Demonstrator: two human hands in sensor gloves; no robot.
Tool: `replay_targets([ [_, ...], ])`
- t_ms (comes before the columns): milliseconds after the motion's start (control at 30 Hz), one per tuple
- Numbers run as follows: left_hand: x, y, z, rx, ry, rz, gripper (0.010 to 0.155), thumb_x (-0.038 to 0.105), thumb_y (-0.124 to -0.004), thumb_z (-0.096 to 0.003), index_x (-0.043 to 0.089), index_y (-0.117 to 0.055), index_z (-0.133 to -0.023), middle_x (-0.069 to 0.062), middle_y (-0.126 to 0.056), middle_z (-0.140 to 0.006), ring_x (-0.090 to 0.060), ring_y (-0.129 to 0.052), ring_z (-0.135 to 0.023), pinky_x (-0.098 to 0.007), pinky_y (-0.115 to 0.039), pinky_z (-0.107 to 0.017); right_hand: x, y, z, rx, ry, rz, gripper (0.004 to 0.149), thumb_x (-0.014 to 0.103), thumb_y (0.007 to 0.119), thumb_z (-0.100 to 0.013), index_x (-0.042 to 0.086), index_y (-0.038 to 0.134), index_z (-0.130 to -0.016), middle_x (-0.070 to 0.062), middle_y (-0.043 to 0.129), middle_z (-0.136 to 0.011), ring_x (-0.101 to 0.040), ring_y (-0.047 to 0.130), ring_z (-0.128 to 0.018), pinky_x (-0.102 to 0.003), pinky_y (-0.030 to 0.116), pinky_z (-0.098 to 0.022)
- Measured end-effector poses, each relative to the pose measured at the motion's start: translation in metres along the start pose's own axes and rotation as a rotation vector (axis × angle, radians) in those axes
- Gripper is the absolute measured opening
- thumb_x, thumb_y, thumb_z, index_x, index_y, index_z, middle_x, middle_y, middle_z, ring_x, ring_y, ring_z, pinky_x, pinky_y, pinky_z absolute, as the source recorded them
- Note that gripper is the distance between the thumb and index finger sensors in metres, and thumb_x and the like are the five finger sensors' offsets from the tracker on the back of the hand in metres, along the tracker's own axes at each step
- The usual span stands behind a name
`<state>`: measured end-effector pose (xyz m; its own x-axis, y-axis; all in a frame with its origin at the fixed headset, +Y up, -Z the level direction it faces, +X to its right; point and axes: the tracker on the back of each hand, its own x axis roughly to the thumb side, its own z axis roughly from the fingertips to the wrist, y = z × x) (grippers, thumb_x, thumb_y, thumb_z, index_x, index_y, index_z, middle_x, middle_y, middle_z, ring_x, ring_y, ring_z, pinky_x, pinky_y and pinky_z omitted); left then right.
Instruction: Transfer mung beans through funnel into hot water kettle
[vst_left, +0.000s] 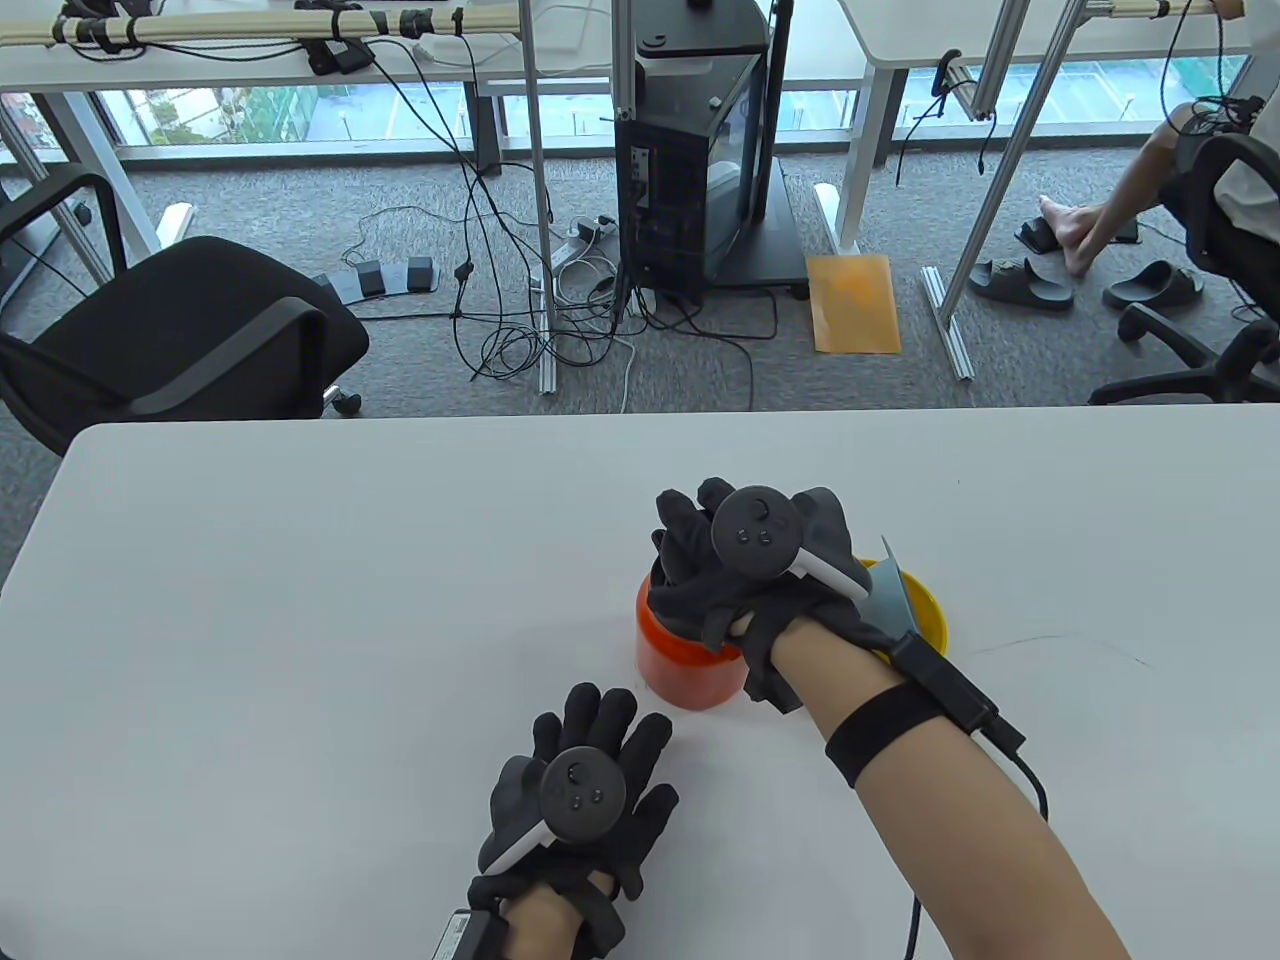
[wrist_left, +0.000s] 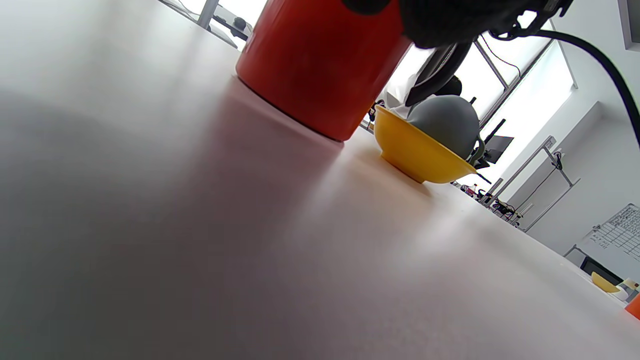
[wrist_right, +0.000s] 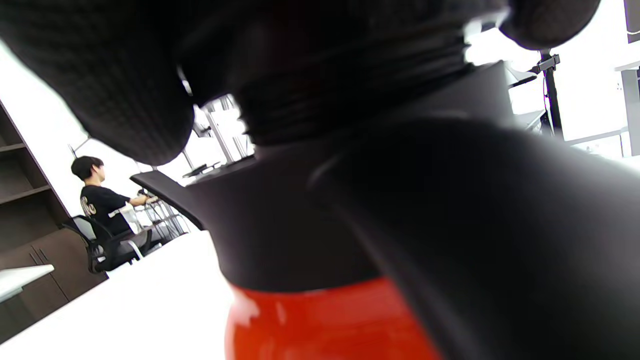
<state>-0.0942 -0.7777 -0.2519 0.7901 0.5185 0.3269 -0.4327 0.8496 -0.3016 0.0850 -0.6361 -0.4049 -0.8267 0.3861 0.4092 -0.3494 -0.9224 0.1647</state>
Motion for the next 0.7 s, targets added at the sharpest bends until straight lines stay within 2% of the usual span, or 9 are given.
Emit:
replay_targets([
  [233,0.0,0.0,0.001,0.004,-0.003,0.0,0.072,0.05,-0.068,-0.0499,0.029,-0.036,-0.11,-0.006,-0.012,-0.116,-0.038,0.003,-0.103,-0.068,-0.007,-0.068,0.007,0.003,0.0,0.004,-0.014,0.058,0.088,0.047,0.098,-0.043,0.009,0.053,-0.109,-0.031,0.037,-0.107,-0.063,0.046,-0.087,-0.068,0.059,-0.049],
  [433,-0.002,0.001,0.001,0.002,0.008,0.011,0.072,0.05,-0.068,-0.0503,0.028,-0.036,-0.11,-0.006,-0.012,-0.116,-0.037,0.003,-0.102,-0.067,-0.011,-0.07,0.004,0.015,-0.004,0.07,0.023,0.034,0.085,0.046,0.096,-0.045,0.007,0.054,-0.108,-0.031,0.039,-0.105,-0.061,0.049,-0.086,-0.064,0.062,-0.05],
  [600,-0.004,0.001,0.002,0.004,0.01,0.015,0.072,0.05,-0.068,-0.0497,0.029,-0.036,-0.11,-0.006,-0.012,-0.116,-0.038,0.003,-0.102,-0.067,-0.01,-0.07,0.007,0.019,-0.003,0.106,0.029,0.055,0.087,0.047,0.093,-0.046,0.007,0.048,-0.109,-0.031,0.031,-0.106,-0.061,0.041,-0.088,-0.065,0.055,-0.053],
  [700,-0.004,0.001,0.002,-0.001,0.014,0.014,0.071,0.05,-0.067,-0.0506,0.028,-0.035,-0.11,-0.006,-0.012,-0.115,-0.037,0.003,-0.102,-0.066,-0.01,-0.07,0.003,0.015,0.0,0.109,0.015,-0.009,0.09,0.052,0.09,-0.046,0.006,0.045,-0.11,-0.032,0.024,-0.106,-0.062,0.036,-0.09,-0.07,0.048,-0.057],
])
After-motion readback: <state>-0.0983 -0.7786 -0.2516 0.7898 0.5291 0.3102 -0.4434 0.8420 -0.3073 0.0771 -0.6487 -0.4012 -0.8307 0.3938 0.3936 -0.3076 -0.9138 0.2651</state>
